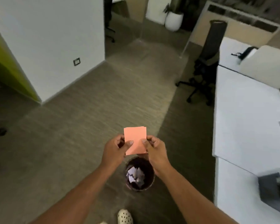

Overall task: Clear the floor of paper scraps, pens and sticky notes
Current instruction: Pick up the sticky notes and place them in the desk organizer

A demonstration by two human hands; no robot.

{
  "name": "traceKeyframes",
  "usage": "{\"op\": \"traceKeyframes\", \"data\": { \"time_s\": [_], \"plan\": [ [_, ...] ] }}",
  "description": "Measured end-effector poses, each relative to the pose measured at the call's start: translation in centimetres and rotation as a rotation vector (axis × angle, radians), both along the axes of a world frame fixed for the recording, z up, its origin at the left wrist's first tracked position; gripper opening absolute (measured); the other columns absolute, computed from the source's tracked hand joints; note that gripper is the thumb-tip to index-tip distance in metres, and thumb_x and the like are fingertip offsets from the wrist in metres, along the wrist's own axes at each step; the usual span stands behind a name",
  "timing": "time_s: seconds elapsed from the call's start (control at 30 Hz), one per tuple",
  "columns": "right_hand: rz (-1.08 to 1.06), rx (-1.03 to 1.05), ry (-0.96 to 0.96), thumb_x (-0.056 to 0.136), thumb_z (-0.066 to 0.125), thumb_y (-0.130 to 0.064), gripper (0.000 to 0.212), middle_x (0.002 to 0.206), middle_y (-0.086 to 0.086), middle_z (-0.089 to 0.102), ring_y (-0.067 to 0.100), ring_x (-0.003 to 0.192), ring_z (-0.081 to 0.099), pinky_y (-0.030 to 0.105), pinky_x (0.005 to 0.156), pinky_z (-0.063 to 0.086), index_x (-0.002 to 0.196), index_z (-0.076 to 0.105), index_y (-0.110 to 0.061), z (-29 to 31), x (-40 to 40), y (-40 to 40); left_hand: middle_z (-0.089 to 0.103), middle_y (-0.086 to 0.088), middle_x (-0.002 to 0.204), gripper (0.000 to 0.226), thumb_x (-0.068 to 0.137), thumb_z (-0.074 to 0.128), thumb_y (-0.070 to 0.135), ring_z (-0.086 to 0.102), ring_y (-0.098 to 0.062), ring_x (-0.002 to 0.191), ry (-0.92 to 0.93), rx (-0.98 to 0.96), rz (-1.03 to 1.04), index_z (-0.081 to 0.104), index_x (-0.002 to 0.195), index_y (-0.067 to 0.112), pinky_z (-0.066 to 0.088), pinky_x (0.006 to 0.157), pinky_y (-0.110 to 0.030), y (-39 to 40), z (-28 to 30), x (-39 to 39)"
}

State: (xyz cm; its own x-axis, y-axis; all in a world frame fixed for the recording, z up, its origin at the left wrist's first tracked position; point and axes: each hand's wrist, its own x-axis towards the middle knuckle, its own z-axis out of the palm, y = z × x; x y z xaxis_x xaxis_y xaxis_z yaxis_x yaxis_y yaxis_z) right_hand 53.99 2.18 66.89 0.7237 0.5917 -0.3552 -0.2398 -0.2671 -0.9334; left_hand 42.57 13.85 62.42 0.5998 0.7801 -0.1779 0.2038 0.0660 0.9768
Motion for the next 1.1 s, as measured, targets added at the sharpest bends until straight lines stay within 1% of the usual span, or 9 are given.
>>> {"op": "traceKeyframes", "data": {
  "time_s": [0.07, 0.13, 0.27, 0.4, 0.5, 0.73, 0.87, 1.0, 1.1],
  "plan": [
    [-0.094, -0.012, -0.065, 0.104, 0.06, -0.009, 0.015, 0.1, 0.005, 0.079, 0.007, 0.079, 0.076, 0.019, 0.06, 0.059, 0.113, 0.072, -0.007, 1.0, 0.4, -2.3, 0.08, -0.001, 0.085, 0.009, 0.091, 0.08, 0.02, 0.073, -0.017, 0.071, 0.009, 0.071, -0.114, 0.074, 0.097, 0.023, 0.058, 0.057, -0.035, -0.5, 1.3, 1.6],
    [-0.17, -0.015, -0.098, 0.103, 0.061, -0.014, 0.014, 0.097, -0.001, 0.081, 0.011, 0.087, 0.078, 0.022, 0.067, 0.062, 0.108, 0.074, -0.018, 1.7, 0.6, -4.7, 0.081, 0.003, 0.084, 0.007, 0.091, 0.08, 0.024, 0.075, -0.015, 0.074, -0.008, 0.111, -0.229, 0.074, 0.095, 0.026, 0.061, 0.062, -0.041, -1.4, 2.3, 3.2],
    [-0.317, 0.001, -0.129, 0.103, 0.063, -0.019, 0.015, 0.103, -0.004, 0.081, 0.016, 0.099, 0.077, 0.044, 0.09, 0.064, 0.11, 0.075, -0.022, 2.8, 1.9, -9.7, 0.079, 0.01, 0.083, 0.007, 0.093, 0.078, 0.023, 0.074, -0.01, 0.067, -0.034, 0.113, -0.428, 0.073, 0.095, 0.028, 0.061, 0.049, -0.034, -4.6, 4.1, 7.1],
    [-0.492, 0.051, -0.139, 0.101, 0.066, -0.025, 0.014, 0.109, -0.011, 0.078, 0.017, 0.107, 0.074, 0.047, 0.092, 0.064, 0.111, 0.075, -0.025, 3.5, 3.2, -14.8, 0.076, 0.009, 0.081, 0.008, 0.094, 0.077, 0.026, 0.075, -0.018, 0.07, -0.054, 0.158, -0.585, 0.071, 0.095, 0.032, 0.063, 0.055, -0.044, -9.0, 5.8, 11.1],
    [-0.587, 0.096, -0.139, 0.101, 0.067, -0.027, 0.012, 0.106, -0.017, 0.076, 0.021, 0.109, 0.073, 0.044, 0.087, 0.066, 0.111, 0.073, -0.027, 4.1, 4.5, -18.7, 0.074, 0.017, 0.079, 0.008, 0.095, 0.075, 0.028, 0.075, -0.013, 0.071, -0.075, 0.197, -0.685, 0.07, 0.094, 0.033, 0.063, 0.054, -0.041, -12.8, 6.7, 14.2],
    [-0.771, 0.085, -0.178, 0.1, 0.067, -0.029, 0.023, 0.125, 0.002, 0.071, 0.025, 0.112, 0.072, 0.044, 0.087, 0.066, 0.121, 0.068, -0.022, 5.4, 9.6, -29.2, 0.075, 0.006, 0.09, 0.009, 0.097, 0.072, 0.034, 0.075, -0.02, 0.069, -0.089, 0.257, -0.81, 0.07, 0.101, 0.026, 0.064, 0.057, -0.038, -23.7, 8.4, 21.8],
    [-0.853, 0.081, -0.186, 0.1, 0.067, -0.027, 0.029, 0.127, 0.007, 0.07, 0.028, 0.113, 0.071, 0.049, 0.09, 0.064, 0.126, 0.065, -0.014, 6.0, 12.0, -35.2, 0.075, 0.003, 0.092, 0.015, 0.096, 0.072, 0.036, 0.072, -0.016, 0.064, -0.116, 0.278, -0.87, 0.07, 0.106, 0.024, 0.054, 0.048, -0.018, -30.0, 9.4, 25.3],
    [-0.892, 0.091, -0.199, 0.1, 0.067, -0.027, 0.027, 0.123, 0.003, 0.071, 0.023, 0.11, 0.072, 0.033, 0.08, 0.066, 0.125, 0.065, -0.016, 6.1, 13.5, -40.2, 0.073, 0.001, 0.096, 0.011, 0.097, 0.073, 0.035, 0.072, -0.018, 0.081, -0.135, 0.247, -0.941, 0.068, 0.106, 0.031, 0.056, 0.052, -0.018, -34.8, 9.7, 27.6],
    [-0.95, 0.119, -0.206, 0.101, 0.067, -0.023, 0.015, 0.11, -0.005, 0.075, 0.016, 0.101, 0.075, 0.02, 0.067, 0.062, 0.116, 0.069, -0.02, 5.9, 14.0, -43.4, 0.074, -0.002, 0.097, 0.018, 0.096, 0.073, 0.035, 0.073, -0.022, 0.085, -0.118, 0.229, -0.992, 0.07, 0.111, 0.025, 0.059, 0.056, -0.023, -37.7, 9.3, 28.5]
  ]
}}
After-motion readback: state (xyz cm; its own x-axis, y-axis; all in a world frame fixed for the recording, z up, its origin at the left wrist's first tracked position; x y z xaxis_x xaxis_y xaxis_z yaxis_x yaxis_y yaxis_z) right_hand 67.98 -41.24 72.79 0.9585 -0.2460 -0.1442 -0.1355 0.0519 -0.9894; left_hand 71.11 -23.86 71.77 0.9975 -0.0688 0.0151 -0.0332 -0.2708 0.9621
